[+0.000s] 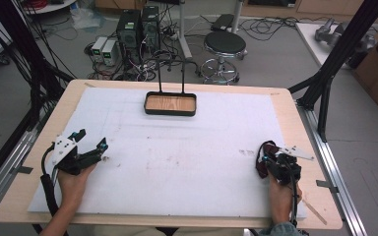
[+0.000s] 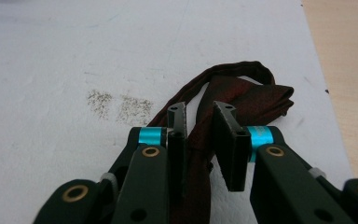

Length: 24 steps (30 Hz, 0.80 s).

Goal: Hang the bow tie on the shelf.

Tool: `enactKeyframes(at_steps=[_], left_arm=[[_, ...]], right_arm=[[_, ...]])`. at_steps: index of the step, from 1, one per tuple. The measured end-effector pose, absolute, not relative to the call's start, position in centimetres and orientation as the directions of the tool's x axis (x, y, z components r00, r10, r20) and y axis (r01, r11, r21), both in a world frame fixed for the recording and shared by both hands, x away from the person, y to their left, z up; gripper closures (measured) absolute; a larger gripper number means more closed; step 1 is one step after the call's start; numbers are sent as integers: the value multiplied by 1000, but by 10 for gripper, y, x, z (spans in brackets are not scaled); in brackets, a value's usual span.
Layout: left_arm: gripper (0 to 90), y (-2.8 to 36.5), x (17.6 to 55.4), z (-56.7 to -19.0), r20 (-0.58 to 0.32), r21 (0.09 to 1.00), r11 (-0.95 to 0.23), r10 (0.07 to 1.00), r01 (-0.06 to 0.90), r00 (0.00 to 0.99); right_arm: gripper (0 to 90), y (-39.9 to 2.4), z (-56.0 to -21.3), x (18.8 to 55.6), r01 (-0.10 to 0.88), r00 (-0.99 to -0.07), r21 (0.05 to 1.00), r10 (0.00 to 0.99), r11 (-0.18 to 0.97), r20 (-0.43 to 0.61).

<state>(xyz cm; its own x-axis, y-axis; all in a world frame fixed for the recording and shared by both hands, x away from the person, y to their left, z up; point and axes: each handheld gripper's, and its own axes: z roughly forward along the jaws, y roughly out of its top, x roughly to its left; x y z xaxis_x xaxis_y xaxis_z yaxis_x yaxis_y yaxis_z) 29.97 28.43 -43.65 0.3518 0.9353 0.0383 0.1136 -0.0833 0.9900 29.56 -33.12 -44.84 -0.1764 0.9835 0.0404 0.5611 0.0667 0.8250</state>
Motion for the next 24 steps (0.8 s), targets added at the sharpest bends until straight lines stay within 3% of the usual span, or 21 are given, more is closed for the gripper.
enactKeyframes(at_steps=[4,12,24], left_arm=[[194,284,300,-436,38,990,-82,936,112,351],[196,284,300,-436,37,990,-81,935,112,353],[196,285,300,-436,39,990,-84,936,114,350]], right_arm=[[777,-339,-448,293,560,-153,828,981,-14,120],[781,-339,-443,286,506,-165,862,977,-36,137],[782,-334,-420,282,389,-301,917,930,-84,213]])
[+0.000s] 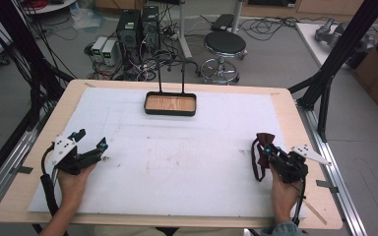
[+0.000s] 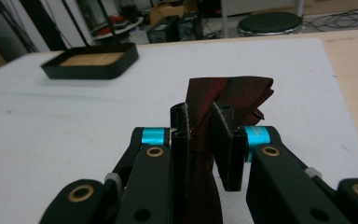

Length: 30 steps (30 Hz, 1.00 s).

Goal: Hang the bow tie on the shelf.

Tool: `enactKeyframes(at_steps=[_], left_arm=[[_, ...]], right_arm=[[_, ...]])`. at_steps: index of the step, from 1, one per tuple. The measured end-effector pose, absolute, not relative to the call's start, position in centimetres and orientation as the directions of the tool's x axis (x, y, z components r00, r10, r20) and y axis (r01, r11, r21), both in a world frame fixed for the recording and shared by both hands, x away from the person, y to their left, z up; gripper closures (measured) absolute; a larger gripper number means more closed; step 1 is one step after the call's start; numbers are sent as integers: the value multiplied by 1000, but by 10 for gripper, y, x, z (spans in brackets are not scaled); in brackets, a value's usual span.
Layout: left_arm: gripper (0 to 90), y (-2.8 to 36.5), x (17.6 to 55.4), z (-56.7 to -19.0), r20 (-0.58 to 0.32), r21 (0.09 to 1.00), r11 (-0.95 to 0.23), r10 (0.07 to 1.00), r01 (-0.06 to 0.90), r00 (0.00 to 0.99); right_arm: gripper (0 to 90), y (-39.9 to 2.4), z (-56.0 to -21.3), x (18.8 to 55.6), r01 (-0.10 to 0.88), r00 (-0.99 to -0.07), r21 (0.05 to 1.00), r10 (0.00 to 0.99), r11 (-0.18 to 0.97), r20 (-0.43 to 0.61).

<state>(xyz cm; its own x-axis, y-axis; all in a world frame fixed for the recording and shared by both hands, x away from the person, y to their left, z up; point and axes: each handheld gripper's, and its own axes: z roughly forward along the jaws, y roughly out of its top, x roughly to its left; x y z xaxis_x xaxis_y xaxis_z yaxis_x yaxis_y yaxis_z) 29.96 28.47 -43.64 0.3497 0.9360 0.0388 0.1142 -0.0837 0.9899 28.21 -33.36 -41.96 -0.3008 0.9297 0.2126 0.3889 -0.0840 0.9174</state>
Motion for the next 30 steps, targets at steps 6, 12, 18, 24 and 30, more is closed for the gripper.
enactKeyframes(at_steps=[6,12,18,24,30], left_arm=[[196,284,300,-436,38,990,-81,936,111,349],[196,284,300,-436,38,991,-81,936,109,351],[198,283,300,-436,44,991,-87,934,106,353],[198,282,300,-436,44,991,-87,933,105,356],[199,282,300,-437,43,991,-85,934,103,356]], right_arm=[[782,-325,-408,292,378,-365,918,891,-123,270],[783,-313,-393,311,368,-435,921,852,-127,291],[783,-301,-379,329,362,-492,922,811,-139,316],[783,-282,-364,348,350,-546,929,778,-123,309],[783,-259,-348,370,331,-594,938,751,-99,289]])
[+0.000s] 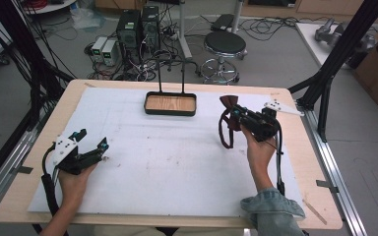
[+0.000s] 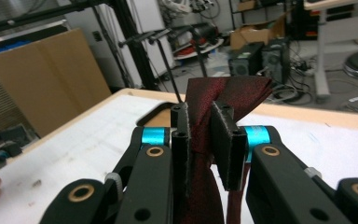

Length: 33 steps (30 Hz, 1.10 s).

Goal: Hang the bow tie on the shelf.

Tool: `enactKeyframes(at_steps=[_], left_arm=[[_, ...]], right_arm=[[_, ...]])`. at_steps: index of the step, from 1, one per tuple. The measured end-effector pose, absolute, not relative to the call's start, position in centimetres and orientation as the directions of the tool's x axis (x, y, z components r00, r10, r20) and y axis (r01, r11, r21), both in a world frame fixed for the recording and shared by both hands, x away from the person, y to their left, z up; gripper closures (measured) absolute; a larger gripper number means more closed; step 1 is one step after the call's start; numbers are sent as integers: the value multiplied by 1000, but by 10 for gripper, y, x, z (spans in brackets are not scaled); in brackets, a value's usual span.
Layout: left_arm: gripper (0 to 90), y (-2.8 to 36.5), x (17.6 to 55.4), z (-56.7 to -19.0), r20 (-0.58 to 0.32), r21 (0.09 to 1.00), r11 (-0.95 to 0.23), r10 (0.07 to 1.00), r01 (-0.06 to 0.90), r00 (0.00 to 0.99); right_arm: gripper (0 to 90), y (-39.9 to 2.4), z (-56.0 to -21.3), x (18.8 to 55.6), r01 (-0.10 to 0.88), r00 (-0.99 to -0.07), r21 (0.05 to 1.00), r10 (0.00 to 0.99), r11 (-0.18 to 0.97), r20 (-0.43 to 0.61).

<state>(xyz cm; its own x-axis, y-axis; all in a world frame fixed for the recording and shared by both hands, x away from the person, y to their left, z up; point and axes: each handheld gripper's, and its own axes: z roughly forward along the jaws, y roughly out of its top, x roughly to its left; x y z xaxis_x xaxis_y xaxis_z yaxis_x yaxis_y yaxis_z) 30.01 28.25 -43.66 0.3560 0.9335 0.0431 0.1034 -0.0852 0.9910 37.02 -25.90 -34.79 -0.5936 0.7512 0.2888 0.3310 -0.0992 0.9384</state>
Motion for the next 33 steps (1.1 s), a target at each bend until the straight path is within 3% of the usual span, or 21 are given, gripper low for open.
enactKeyframes(at_steps=[16,33], left_arm=[[201,283,300,-437,38,991,-81,932,106,360],[201,283,300,-437,33,991,-78,929,109,367]], right_arm=[[782,-209,-324,436,348,-666,931,671,-109,327],[783,-170,-311,472,347,-704,929,619,-126,347]])
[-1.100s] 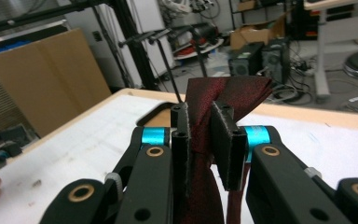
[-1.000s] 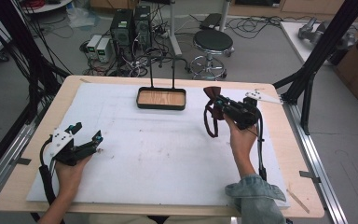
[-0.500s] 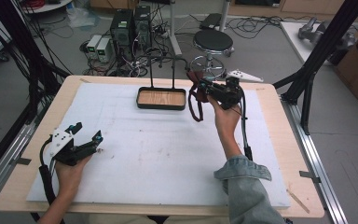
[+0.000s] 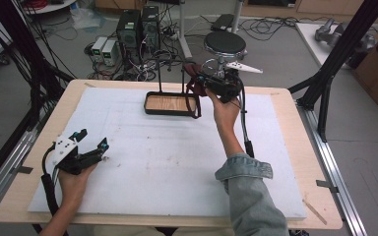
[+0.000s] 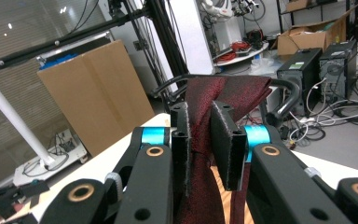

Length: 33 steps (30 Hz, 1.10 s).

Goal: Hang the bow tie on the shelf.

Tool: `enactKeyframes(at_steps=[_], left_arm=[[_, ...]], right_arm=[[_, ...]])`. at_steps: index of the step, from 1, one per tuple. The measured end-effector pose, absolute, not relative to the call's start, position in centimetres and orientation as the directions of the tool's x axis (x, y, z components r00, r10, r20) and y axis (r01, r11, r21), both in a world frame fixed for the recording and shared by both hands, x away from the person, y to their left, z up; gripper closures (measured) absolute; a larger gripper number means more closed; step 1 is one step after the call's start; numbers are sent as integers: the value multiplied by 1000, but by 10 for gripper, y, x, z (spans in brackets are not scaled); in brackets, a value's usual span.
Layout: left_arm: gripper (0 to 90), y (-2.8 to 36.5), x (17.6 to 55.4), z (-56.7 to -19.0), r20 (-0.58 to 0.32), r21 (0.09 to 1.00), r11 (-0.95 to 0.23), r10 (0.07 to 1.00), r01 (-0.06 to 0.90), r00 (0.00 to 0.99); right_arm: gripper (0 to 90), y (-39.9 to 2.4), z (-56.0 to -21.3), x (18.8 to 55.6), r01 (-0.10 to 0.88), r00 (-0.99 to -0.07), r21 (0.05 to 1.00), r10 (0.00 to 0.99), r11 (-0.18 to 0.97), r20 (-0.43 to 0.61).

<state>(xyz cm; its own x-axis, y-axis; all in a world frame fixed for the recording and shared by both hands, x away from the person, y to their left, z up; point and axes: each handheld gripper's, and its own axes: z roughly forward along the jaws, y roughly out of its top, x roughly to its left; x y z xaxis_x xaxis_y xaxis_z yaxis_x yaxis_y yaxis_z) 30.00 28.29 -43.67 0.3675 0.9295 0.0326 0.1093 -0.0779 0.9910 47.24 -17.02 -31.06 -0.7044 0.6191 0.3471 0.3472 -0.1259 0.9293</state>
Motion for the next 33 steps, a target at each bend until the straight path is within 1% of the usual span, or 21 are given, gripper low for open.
enactKeyframes(at_steps=[13,16,19,24,27,31,33], left_arm=[[203,283,300,-437,32,991,-78,927,110,373],[203,283,300,-437,31,991,-78,927,111,373],[203,283,300,-437,32,991,-79,926,110,375],[203,283,300,-437,35,990,-82,925,111,378],[203,283,300,-437,34,990,-82,925,111,379],[203,283,300,-437,33,990,-81,925,111,380],[203,282,300,-437,34,990,-82,925,112,379]], right_arm=[[783,-170,-317,495,330,-696,924,611,-193,376],[782,-171,-318,499,333,-688,916,606,-224,399],[782,-169,-317,500,322,-687,921,615,-217,386],[782,-169,-317,503,317,-691,919,606,-236,394],[782,-171,-319,505,319,-680,920,620,-229,391],[782,-178,-321,508,328,-661,911,629,-250,410],[782,-180,-324,510,333,-647,916,652,-225,395]])
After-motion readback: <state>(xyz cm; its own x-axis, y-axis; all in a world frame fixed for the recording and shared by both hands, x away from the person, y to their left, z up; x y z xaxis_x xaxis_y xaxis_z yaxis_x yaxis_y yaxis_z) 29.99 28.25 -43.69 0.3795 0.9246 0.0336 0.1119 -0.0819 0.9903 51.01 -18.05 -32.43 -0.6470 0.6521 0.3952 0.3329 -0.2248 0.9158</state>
